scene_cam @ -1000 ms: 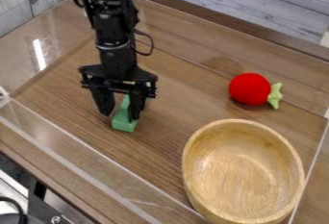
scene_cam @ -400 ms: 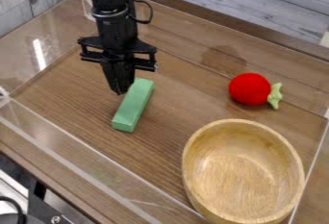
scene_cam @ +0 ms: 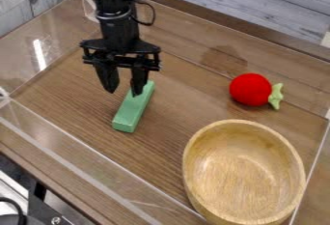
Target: Put the green block in the brown bowl
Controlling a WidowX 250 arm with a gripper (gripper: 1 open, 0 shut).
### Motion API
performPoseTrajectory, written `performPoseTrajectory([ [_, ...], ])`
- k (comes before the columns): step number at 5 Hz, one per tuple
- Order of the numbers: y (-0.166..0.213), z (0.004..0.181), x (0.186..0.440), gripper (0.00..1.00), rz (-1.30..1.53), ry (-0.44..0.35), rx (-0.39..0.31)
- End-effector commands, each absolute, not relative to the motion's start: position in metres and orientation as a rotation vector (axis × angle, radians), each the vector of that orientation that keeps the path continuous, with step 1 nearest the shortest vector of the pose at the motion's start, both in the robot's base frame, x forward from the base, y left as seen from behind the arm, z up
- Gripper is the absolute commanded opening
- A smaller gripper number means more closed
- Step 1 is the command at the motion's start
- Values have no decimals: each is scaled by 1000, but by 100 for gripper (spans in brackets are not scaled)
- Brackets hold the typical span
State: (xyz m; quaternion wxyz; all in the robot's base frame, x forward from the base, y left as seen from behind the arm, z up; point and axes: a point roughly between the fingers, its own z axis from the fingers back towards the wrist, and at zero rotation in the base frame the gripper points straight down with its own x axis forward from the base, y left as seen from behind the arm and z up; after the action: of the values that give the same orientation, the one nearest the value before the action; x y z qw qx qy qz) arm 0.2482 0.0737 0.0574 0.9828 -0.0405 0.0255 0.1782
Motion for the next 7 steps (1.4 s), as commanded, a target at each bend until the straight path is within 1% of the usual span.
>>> performPoseTrajectory([
  [1, 67, 66, 260, 0, 344, 3, -75],
  [2, 60, 66, 263, 0, 330, 2, -76],
  [4, 63, 67, 264, 0, 247, 7, -83],
  [5, 59, 72, 276, 0, 200, 14, -87],
  [6, 54, 68, 282, 100, 156, 29, -88],
  [7, 52, 64, 289, 0, 125, 39, -86],
])
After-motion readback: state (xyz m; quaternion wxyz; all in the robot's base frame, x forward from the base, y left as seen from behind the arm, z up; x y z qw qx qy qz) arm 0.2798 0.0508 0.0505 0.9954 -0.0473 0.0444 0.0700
